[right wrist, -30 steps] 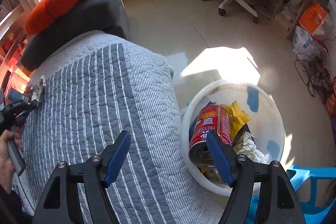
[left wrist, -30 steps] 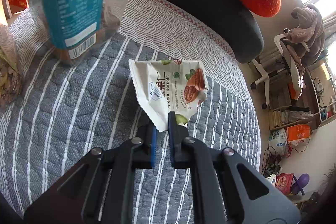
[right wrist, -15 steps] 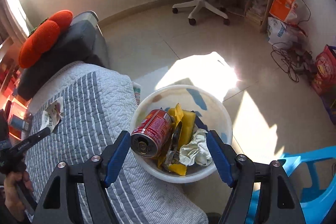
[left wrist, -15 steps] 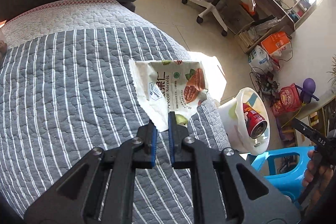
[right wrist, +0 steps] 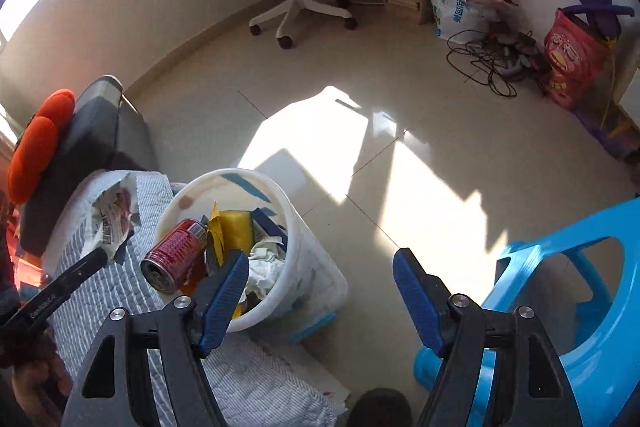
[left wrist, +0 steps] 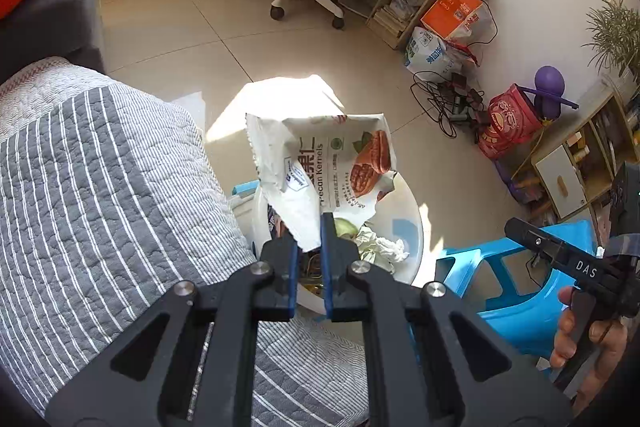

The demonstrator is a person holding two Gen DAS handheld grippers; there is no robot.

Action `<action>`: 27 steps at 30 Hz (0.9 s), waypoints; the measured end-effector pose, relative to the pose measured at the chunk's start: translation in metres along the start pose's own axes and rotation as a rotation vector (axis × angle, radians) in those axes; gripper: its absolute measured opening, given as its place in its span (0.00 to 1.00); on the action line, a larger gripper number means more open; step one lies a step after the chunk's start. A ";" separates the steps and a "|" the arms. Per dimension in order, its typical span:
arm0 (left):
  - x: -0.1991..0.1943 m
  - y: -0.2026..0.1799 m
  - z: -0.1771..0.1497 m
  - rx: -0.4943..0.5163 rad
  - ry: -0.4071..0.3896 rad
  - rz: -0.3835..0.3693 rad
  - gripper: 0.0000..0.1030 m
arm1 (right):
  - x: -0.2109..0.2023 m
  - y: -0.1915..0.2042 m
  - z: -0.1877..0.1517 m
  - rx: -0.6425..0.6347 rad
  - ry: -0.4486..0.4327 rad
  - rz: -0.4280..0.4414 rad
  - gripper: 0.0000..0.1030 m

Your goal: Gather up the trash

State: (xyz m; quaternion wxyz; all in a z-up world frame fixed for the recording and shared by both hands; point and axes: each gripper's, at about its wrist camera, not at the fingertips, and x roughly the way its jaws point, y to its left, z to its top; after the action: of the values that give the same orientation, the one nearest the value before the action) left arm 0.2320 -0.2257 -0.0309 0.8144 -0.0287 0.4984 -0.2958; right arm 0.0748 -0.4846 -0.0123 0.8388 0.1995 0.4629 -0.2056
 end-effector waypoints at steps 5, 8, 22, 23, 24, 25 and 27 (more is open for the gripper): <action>0.019 -0.013 -0.001 0.031 0.026 0.019 0.34 | -0.009 -0.012 -0.001 0.037 -0.006 0.020 0.74; 0.006 -0.009 -0.013 0.022 0.006 0.031 0.56 | -0.013 -0.014 -0.001 0.047 -0.003 0.028 0.74; -0.112 0.037 -0.088 -0.007 -0.030 0.277 0.99 | -0.044 0.042 -0.036 -0.051 -0.017 0.048 0.74; -0.120 0.039 -0.095 -0.008 -0.034 0.295 0.99 | -0.048 0.051 -0.040 -0.064 -0.012 0.049 0.74; -0.126 0.039 -0.102 -0.009 -0.032 0.310 0.99 | -0.053 0.060 -0.043 -0.081 -0.009 0.051 0.74; -0.132 0.038 -0.109 -0.009 -0.031 0.320 0.99 | -0.060 0.069 -0.046 -0.102 -0.014 0.053 0.75; -0.144 0.035 -0.124 -0.006 -0.035 0.349 0.99 | -0.080 0.089 -0.057 -0.154 -0.048 0.047 0.81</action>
State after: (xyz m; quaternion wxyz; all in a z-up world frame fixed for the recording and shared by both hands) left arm 0.0978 -0.0925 0.0092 0.8620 0.0508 0.4822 -0.1479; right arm 0.0433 -0.3680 0.0414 0.8672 0.1402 0.4522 -0.1546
